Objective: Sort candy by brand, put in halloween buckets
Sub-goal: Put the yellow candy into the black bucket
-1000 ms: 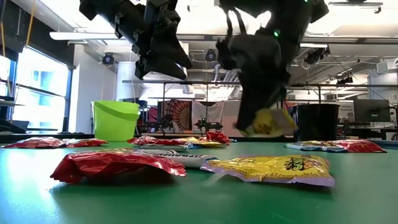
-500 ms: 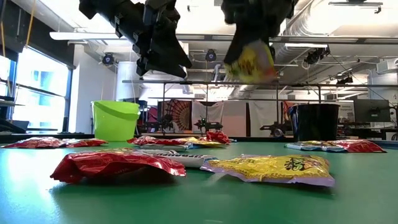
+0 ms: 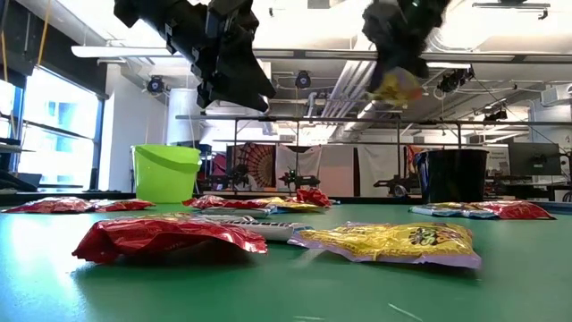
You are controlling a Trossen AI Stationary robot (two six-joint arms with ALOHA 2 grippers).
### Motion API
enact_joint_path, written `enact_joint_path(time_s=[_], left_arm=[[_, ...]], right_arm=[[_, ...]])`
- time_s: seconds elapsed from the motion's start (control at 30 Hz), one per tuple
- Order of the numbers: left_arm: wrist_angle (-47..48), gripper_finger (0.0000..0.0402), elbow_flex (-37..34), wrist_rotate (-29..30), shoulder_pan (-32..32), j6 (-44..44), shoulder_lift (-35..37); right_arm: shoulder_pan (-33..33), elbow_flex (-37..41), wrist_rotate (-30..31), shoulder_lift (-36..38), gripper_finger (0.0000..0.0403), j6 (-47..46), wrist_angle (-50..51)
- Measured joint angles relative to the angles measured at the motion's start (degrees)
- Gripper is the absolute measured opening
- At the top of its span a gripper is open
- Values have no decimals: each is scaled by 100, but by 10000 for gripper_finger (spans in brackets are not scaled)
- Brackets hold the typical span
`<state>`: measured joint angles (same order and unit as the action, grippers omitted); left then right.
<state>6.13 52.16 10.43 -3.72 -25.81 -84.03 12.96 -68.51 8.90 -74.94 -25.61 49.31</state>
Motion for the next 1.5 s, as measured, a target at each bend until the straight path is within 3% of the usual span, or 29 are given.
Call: enact_joint_path(time_s=[0.33,0.67,1.5], left_arm=[[2,135,0,562,97,-4,0],[28,135,0,575,431,144,0],[330,135,2,519,563,239,155]], right_arm=[[2100,0,1254,541,0,502,698],[3539,2,1354,186,0,1407,541],[3850,2,1231,-304,0,857,272]])
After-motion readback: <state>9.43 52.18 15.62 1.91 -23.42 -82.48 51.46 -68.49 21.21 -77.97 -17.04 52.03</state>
